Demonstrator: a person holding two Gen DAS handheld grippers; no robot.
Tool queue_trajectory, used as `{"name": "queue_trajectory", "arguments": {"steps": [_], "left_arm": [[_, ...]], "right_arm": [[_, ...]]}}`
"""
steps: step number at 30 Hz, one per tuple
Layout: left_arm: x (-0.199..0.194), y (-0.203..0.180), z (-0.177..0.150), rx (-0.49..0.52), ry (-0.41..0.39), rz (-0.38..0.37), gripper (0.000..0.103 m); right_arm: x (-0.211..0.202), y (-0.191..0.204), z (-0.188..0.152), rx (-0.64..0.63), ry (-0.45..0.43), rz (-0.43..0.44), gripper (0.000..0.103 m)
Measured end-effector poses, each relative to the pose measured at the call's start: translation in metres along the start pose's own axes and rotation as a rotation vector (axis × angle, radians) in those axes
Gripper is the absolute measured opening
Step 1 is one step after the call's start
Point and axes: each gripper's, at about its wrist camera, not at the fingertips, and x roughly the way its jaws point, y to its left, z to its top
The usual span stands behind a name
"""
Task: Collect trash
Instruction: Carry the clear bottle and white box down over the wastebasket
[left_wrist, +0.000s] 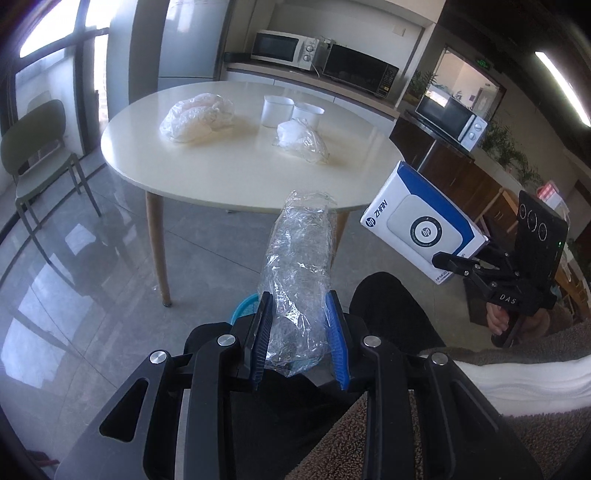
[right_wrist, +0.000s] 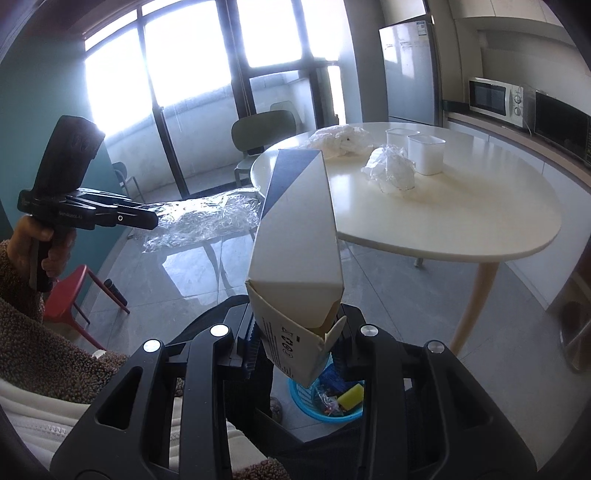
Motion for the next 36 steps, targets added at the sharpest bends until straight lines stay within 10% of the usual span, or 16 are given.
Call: {"name": "queue_trajectory", "arguments": {"steps": [36], "left_arm": [[0.155, 0.001, -0.021, -0.019, 0.369, -0.082, 0.028]], "right_arm": [[0.102, -0.045, -0.055, -0.058, 0.519, 0.021, 0.030]]}}
